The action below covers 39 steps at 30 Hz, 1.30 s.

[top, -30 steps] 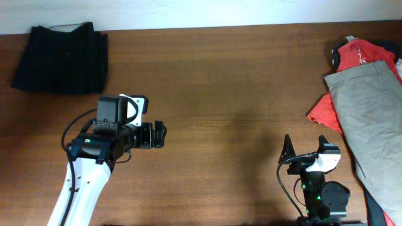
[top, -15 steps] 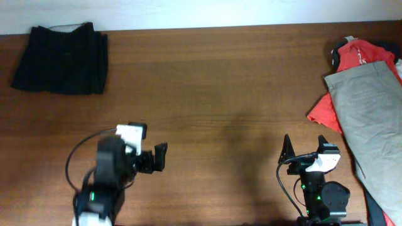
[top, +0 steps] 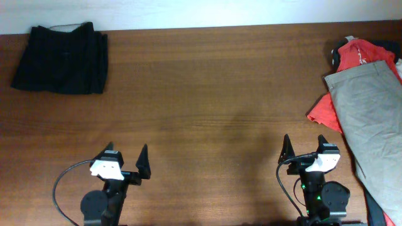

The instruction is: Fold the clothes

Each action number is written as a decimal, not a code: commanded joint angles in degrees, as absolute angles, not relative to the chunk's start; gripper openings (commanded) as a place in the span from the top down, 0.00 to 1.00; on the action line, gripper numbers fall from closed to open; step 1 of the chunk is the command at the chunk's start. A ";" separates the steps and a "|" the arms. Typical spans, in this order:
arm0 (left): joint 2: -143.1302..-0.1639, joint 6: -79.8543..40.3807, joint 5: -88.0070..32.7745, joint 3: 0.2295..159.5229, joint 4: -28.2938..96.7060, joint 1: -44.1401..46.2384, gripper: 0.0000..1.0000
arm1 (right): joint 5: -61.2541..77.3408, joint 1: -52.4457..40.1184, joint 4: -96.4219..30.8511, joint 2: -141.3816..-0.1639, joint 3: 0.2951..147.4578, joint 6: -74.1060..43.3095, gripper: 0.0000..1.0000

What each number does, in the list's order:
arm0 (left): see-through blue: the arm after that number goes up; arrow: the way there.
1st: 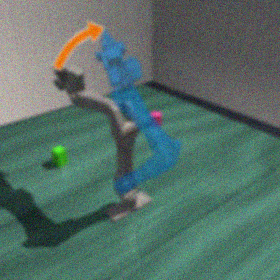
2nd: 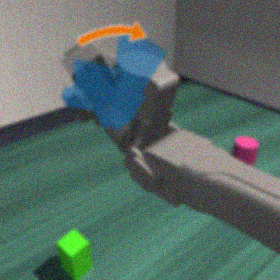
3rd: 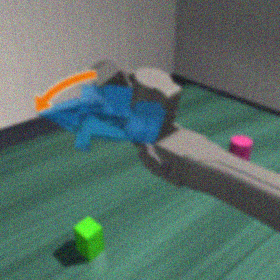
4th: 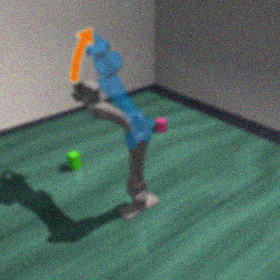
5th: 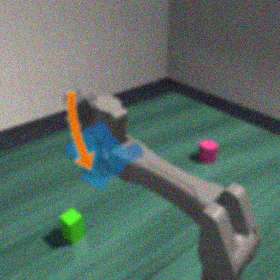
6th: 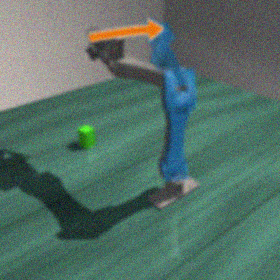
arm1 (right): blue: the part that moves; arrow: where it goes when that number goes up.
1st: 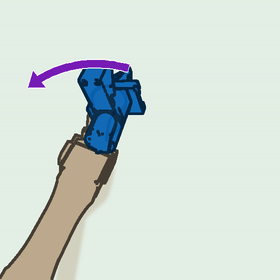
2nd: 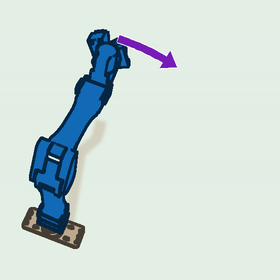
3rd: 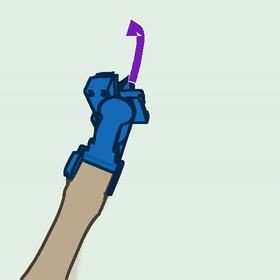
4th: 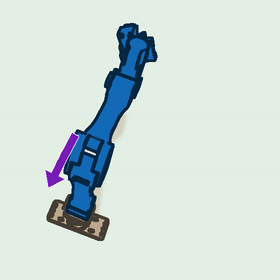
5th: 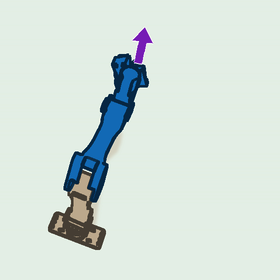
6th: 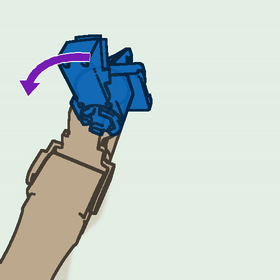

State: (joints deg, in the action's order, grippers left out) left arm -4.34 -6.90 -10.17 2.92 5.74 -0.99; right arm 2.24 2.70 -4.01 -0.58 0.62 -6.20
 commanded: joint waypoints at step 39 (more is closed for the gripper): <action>-0.30 -6.57 -0.19 0.51 4.73 -3.92 0.01 | 2.76 3.09 -4.25 -0.19 0.32 -6.22 0.01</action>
